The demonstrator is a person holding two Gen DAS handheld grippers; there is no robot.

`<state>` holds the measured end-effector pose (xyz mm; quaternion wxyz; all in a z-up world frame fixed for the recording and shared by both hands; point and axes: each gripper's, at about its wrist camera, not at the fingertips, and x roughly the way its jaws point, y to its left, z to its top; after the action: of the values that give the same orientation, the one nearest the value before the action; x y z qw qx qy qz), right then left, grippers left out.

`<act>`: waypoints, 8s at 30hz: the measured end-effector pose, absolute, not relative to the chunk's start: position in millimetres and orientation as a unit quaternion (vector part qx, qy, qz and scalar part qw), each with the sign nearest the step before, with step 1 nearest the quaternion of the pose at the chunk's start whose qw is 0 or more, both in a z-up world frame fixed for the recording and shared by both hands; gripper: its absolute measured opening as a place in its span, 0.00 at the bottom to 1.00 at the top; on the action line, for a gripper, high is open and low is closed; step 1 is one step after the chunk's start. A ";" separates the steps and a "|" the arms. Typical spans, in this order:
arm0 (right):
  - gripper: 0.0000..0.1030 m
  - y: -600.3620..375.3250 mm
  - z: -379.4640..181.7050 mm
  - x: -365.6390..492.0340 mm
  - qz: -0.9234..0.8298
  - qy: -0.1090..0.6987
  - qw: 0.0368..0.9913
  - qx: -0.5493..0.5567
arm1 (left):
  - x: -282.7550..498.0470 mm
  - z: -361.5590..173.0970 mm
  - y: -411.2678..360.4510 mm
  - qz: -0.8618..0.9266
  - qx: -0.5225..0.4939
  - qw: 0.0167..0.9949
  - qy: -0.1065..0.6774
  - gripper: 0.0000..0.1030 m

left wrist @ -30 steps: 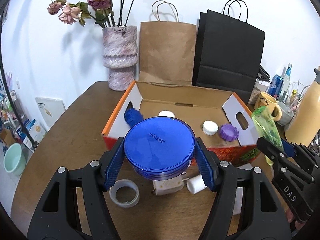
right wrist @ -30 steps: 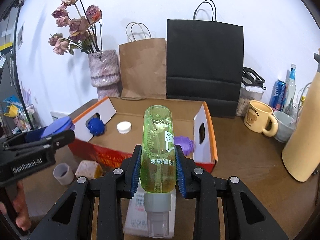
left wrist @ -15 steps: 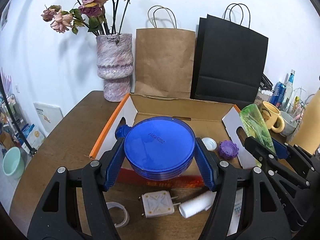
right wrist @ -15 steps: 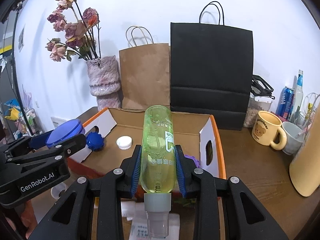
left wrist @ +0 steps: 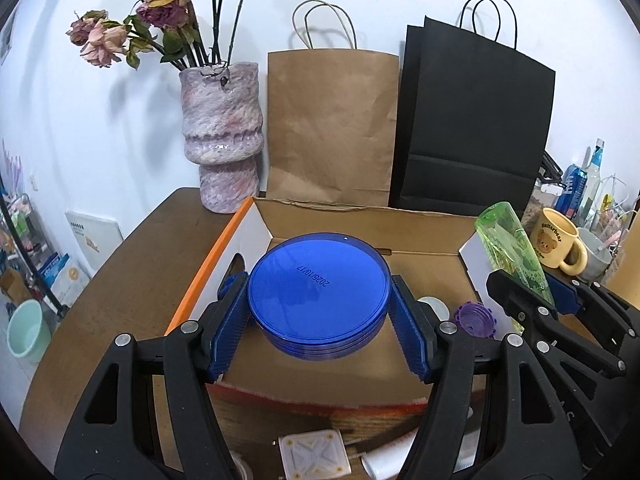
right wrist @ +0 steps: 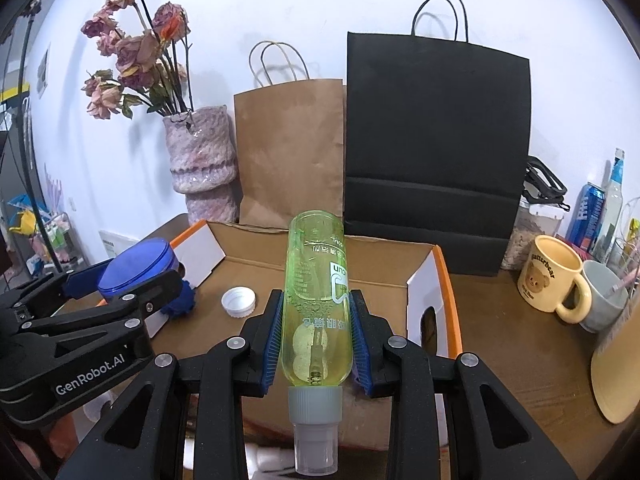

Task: Organize rigid objects
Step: 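Lift blue jar lid with left tool while right tool carries spray bottle over box, then open left tool to drop blue lid while right tool drops spray bottle into box, then withdraw both open tools from the box back over the table, then grasp white cotton-bud tub with right tool while left tool grasps tape roll, then carry tape roll with left tool while right tool carries cotton-bud tub over box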

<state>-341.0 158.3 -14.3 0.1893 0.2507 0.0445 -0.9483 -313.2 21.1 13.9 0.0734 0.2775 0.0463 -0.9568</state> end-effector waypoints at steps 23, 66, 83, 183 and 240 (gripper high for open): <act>0.34 148.1 -32.4 -392.4 -0.929 0.080 0.203 0.299 | -365.0 -0.4 13.9 -0.955 0.287 0.077 0.019 0.62; 1.00 165.7 -22.9 -375.9 -0.937 0.082 0.165 0.296 | -341.2 11.8 -1.5 -0.961 0.258 0.088 0.045 1.00; 1.00 173.3 -15.8 -332.3 -0.939 0.088 0.169 0.285 | -300.4 18.6 -5.0 -0.963 0.250 0.083 0.052 1.00; 0.68 170.1 -81.8 -241.7 -0.919 0.088 0.135 0.361 | -214.3 -66.7 -53.2 -0.904 0.416 0.085 0.052 1.00; 0.68 175.0 -46.0 -230.1 -0.939 0.066 0.150 0.303 | -206.4 -23.1 -15.1 -0.940 0.333 0.067 0.022 0.39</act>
<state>-230.1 175.0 -46.0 0.1496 0.3025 0.0660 -0.9390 -206.4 -15.1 -23.1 0.0670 0.3330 0.0224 -0.9403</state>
